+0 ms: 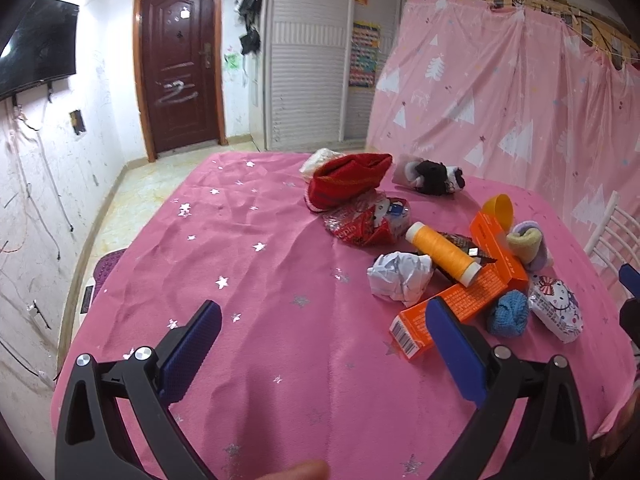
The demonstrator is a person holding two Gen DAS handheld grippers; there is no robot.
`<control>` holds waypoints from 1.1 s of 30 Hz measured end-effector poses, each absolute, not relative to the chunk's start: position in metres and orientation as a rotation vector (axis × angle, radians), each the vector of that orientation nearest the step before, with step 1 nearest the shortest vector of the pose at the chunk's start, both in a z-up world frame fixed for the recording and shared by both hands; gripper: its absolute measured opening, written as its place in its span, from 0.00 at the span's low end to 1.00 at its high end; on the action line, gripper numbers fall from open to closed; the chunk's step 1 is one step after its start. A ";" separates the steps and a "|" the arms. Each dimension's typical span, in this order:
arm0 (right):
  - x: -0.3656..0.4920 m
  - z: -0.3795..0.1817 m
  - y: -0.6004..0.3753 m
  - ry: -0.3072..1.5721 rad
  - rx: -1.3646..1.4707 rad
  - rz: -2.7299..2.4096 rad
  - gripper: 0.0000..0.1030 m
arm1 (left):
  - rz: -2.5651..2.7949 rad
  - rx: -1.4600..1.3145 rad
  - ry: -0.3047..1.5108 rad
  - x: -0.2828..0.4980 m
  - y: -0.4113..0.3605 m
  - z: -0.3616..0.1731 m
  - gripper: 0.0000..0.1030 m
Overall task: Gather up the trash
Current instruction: 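Grasp the red sock with the left tool while the right grasps the lavender sock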
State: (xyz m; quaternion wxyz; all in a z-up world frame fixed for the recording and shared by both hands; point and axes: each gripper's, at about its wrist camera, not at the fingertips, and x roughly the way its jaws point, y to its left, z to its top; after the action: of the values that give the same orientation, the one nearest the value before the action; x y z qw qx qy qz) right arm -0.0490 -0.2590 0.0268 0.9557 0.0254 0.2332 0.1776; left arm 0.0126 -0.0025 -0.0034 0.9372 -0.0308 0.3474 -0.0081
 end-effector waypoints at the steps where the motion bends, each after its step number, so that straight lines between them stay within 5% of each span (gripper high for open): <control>1: -0.047 0.029 -0.260 0.484 0.066 0.368 0.95 | -0.024 -0.065 0.717 0.015 -0.002 0.001 0.92; 13: 0.016 0.048 -0.260 0.619 0.111 0.399 0.95 | -0.104 -0.038 0.839 0.097 0.012 0.052 0.91; 19: 0.060 0.035 -0.259 0.793 0.192 0.424 0.95 | -0.153 0.009 0.974 0.146 0.006 0.044 0.72; 27: 0.094 0.015 -0.265 0.925 0.297 0.411 0.95 | -0.197 0.058 1.044 0.169 0.001 0.031 0.63; 33: 0.100 0.009 -0.252 0.967 0.224 0.393 0.95 | -0.228 0.049 1.080 0.177 0.000 0.029 0.35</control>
State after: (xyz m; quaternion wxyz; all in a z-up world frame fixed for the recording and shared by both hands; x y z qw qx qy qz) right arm 0.1000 -0.2523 0.0089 0.8608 0.1069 0.4610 0.1872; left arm 0.1765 0.0002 0.0286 0.8513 0.0233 0.5128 -0.1083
